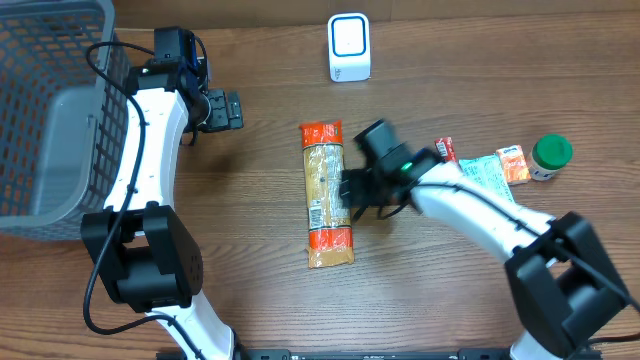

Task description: Scan the item barcode

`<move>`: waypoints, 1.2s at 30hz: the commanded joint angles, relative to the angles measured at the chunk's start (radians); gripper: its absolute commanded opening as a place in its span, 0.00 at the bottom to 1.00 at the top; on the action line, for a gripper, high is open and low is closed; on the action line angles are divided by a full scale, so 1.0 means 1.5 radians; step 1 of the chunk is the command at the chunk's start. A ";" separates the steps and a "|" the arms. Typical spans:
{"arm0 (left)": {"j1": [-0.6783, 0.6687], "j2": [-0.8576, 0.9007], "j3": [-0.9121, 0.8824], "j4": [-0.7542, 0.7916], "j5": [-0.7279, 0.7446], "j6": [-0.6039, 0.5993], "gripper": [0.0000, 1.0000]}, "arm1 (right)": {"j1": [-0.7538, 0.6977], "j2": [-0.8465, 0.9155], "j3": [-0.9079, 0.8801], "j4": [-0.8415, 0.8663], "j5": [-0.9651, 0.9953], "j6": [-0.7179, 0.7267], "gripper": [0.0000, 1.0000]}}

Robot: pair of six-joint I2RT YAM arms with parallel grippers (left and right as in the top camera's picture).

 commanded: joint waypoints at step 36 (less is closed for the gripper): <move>0.000 -0.004 -0.003 0.001 -0.006 0.008 1.00 | 0.049 0.118 0.352 -0.206 0.109 0.027 1.00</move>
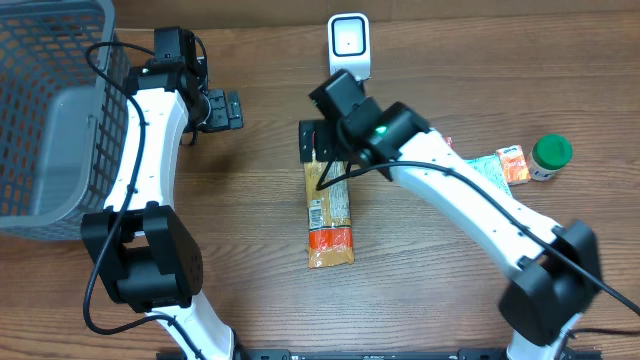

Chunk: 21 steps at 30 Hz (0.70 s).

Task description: Scan the item barcode

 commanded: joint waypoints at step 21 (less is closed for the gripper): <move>0.000 -0.004 -0.003 0.001 -0.006 0.008 1.00 | 0.006 0.223 0.001 0.073 0.133 0.021 1.00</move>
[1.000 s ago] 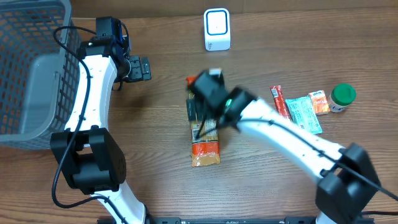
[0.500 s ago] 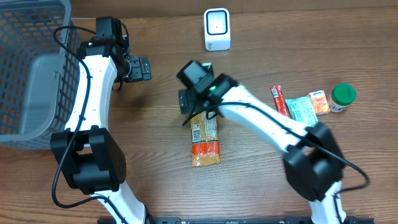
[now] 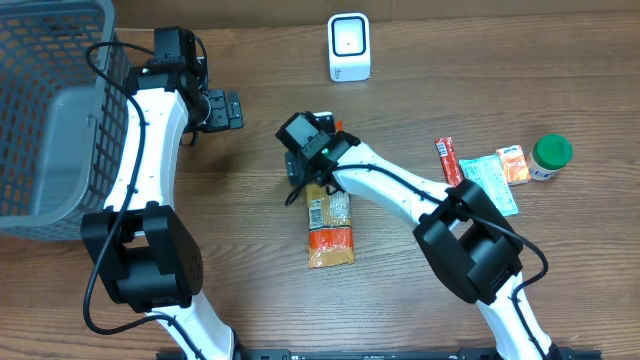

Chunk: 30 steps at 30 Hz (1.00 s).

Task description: Scan the item barcode

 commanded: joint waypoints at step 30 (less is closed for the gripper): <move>-0.001 -0.004 -0.003 0.001 -0.006 0.008 1.00 | -0.098 -0.124 -0.037 -0.174 -0.120 0.175 1.00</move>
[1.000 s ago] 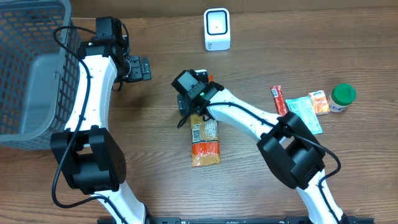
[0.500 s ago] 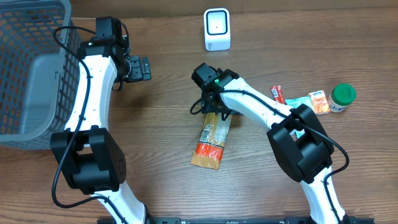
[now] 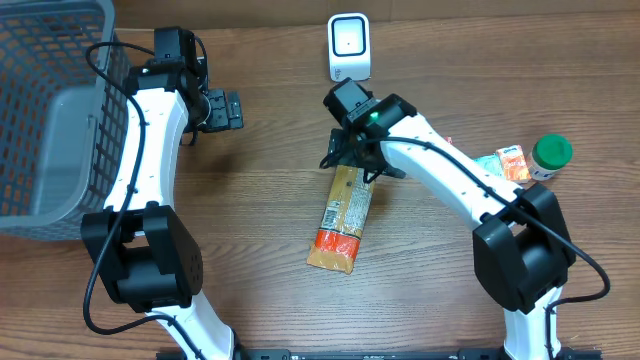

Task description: Scan the item barcode

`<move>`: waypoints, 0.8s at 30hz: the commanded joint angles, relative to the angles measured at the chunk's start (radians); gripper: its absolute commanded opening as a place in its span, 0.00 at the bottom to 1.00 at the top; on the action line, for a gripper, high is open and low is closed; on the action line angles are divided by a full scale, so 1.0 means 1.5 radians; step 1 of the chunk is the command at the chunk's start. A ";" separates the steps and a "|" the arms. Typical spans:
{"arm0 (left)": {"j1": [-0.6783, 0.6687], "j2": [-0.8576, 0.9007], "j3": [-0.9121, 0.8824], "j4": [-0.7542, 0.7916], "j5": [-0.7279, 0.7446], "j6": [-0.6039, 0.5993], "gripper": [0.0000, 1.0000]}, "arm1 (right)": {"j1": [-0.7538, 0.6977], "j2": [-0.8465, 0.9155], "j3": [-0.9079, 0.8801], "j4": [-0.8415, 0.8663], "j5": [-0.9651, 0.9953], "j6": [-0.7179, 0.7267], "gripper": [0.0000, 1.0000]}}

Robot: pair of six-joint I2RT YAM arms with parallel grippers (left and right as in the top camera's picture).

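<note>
A long noodle package (image 3: 342, 220), tan with orange-red ends and a white label, lies tilted on the wooden table, its upper end leaning right. My right gripper (image 3: 356, 166) covers that upper end, fingers on either side and closed on it. The white barcode scanner (image 3: 349, 47) stands at the back of the table, a short way beyond the gripper. My left gripper (image 3: 232, 110) hovers open and empty at the back left, far from the package.
A grey mesh basket (image 3: 50, 120) fills the left edge. At the right lie a teal packet (image 3: 488, 168), an orange packet (image 3: 513, 163) and a green-capped jar (image 3: 551, 153).
My right gripper has moved from the left of the package's upper end to the right, closer to the scanner. The package's upper end has swung right with it, so the package now lies tilted.
My right gripper was first beside the right edge of the straight-lying package. Then it was over the package's upper end, then lower and to the left of that end. Now it holds that end swung toward the scanner. The left arm stayed still throughout.
</note>
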 commanded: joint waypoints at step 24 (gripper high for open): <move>0.000 -0.004 -0.003 0.001 -0.006 0.008 1.00 | 0.008 0.000 -0.210 0.202 -0.084 0.062 0.74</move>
